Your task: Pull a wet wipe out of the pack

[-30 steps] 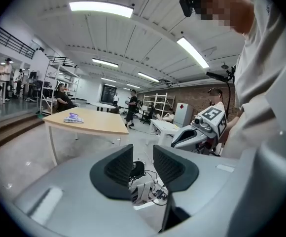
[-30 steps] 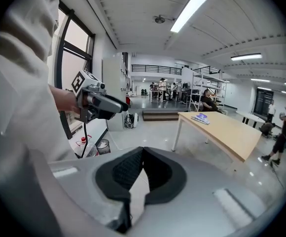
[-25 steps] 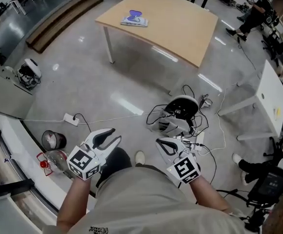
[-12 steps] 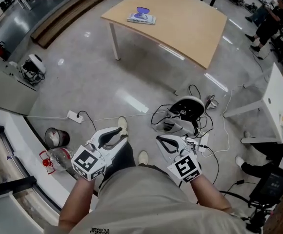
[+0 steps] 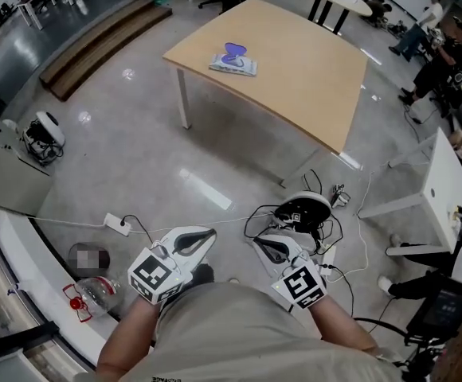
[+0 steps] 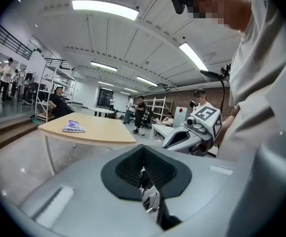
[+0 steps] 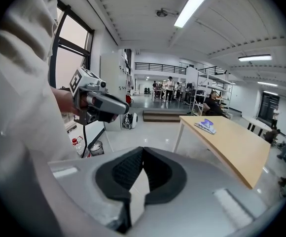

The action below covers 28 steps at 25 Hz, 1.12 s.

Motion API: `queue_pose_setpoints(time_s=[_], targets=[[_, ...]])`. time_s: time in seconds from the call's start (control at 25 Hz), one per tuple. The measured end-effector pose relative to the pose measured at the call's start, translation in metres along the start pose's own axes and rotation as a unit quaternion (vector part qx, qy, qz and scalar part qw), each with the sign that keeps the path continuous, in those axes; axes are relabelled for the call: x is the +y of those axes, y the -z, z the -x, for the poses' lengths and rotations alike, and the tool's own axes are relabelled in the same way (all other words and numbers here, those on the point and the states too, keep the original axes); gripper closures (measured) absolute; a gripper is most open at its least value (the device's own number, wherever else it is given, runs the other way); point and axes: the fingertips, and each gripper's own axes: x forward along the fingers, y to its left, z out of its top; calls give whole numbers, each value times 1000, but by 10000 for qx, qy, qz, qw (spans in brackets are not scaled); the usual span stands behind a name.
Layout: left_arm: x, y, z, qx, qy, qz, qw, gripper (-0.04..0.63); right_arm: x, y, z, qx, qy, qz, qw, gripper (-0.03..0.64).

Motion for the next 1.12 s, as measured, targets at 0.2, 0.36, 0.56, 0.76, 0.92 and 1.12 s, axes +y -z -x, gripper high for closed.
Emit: queue_pose_setpoints(time_s=[0.2,0.36,0.56,0.76,0.92,1.12], targets=[[60,-5,12,219,334,25,9992,591,-21,-50,-62,-18,32,13,10000,615],[112,-8,20,194,511,159,9984,591,-36,-75,-107,1,92,8,10000,615],[160,-5,4,318,557,201,9977,591,-65,-86,-140,89,184,-148,9997,614],[196,-1,-39,500,627,187,9966,591,-112,-75,-166,184,201,-278,9992,614],[239,-21,-79,507,503,227,9972,591,-168,-81,-194,185,153,-207,9995,614],[290,-57,-147,556,448,91,9974,591,-259,-97,-216,6,168,-95,9998,615]])
